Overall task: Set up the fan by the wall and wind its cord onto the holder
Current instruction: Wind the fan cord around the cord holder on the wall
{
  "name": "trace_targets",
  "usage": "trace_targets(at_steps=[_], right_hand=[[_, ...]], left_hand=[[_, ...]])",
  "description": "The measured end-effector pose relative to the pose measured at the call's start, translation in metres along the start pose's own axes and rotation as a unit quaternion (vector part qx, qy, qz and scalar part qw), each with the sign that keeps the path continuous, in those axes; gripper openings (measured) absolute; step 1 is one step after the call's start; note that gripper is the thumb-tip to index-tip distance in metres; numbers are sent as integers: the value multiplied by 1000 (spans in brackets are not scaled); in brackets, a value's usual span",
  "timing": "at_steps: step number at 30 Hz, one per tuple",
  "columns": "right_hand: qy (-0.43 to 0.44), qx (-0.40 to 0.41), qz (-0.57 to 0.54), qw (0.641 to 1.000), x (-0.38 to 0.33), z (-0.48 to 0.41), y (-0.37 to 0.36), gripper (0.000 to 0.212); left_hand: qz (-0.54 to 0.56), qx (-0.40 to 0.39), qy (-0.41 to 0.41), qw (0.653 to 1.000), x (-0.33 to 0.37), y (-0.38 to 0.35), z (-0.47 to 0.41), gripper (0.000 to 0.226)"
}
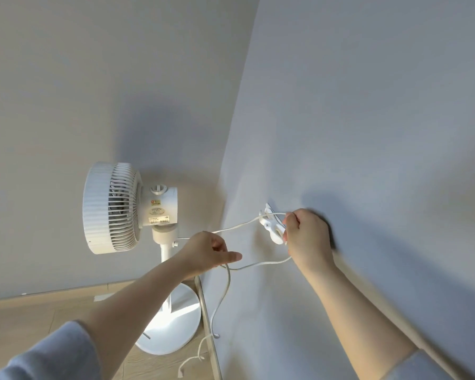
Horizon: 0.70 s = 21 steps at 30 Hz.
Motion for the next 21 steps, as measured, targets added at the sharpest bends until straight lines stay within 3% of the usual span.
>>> trace_targets(at_steps=[3,8,15,21], right_hand=[[-3,14,28,999,-6,-9,-4,35],[18,12,154,988,-20,-19,-6,15],[23,31,167,985,-15,-18,-10,39],[35,27,202,978,1,-7,-12,25]], left_hand=[[-49,30,-75,996,5,3,-3,19],[-73,13,-109,991,1,2,-12,16],[-39,-3,-96,995,-6,-8,-20,12],[-33,-14,-99,994,-9,-20,-24,13]])
Point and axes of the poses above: each hand's wrist, its own z-axis away from the middle knuckle, its own y-axis out of the back of the hand, x = y × z, the point moved 5 cm from there along -z, towards the middle knuckle, and after that the axes turned 12 degrees about x, right-handed, at the moved point
